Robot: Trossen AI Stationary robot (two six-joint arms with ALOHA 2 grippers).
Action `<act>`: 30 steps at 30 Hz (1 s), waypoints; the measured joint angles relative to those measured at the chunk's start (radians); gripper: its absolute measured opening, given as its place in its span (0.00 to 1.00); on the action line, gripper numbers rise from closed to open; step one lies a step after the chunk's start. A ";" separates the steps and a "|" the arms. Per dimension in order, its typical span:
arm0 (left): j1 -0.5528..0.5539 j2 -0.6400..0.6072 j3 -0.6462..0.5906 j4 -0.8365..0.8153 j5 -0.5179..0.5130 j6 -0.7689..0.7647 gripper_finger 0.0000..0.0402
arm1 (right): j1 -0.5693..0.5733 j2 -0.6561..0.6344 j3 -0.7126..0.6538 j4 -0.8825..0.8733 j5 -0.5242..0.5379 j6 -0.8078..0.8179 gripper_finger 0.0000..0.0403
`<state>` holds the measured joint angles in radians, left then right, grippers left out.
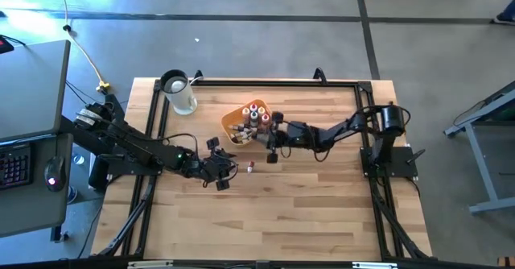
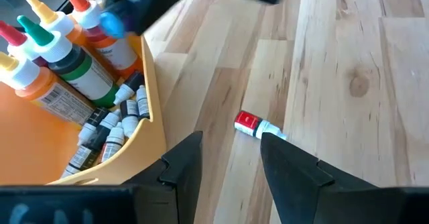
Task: Pick & Place food coloring
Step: Put the small purple food coloring bottle into the yellow bin, then put the small red food coloring bottle into the yellow bin
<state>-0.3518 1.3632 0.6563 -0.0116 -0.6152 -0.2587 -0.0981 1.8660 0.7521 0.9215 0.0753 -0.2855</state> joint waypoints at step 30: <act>0.000 0.000 0.001 -0.085 0.083 -0.017 0.37 | 0.085 0.073 0.344 -0.690 -0.041 -0.104 0.41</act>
<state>-0.3519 1.3632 0.6575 -0.0970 -0.5318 -0.2757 -0.0131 1.9393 1.0966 0.2315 0.0343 -0.3896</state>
